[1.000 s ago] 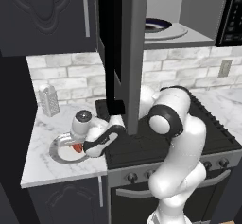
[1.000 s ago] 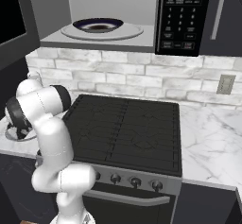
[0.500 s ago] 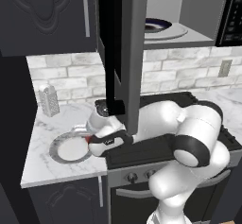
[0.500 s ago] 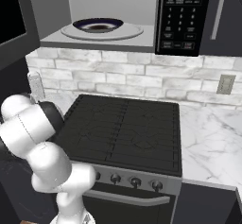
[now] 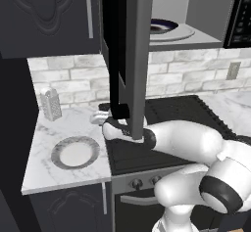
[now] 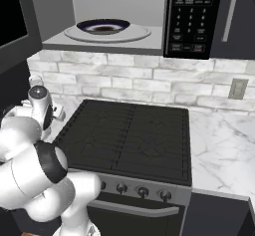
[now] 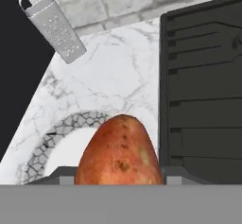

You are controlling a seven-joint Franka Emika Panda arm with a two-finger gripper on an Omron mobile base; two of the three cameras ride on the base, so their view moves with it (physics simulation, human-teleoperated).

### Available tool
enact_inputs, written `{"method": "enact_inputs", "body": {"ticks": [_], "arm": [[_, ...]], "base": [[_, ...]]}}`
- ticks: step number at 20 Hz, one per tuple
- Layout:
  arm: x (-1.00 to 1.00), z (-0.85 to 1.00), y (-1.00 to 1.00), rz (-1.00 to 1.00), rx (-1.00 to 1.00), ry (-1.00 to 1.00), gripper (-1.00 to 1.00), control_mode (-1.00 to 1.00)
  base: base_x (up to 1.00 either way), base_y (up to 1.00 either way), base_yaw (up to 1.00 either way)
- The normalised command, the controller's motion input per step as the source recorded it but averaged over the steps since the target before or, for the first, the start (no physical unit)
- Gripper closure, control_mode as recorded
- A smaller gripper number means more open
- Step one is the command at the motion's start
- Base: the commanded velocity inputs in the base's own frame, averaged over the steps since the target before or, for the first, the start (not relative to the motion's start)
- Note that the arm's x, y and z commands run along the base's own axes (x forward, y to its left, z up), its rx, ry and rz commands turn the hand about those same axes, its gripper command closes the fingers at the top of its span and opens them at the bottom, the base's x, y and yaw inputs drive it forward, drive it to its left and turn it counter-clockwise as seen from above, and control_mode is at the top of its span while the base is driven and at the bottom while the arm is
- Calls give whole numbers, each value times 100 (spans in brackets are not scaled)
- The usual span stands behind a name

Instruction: Pick the sweet potato from the counter and place it in the microwave. Then turn on the microwave.

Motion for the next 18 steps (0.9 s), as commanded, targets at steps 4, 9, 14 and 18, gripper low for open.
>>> {"method": "enact_inputs", "body": {"ticks": [4, 9, 14, 18], "arm": [[-17, 98, -33, -3, -2, 0, 100, -100], [-35, 100, -34, -2, -10, 0, 100, -100], [-41, 80, -55, -3, -18, 0, 100, -100], [-44, 44, -66, -1, -16, 0, 100, -100]], "base": [[0, 0, 0], [0, 0, 0], [0, 0, 0], [0, 0, 0]]}}
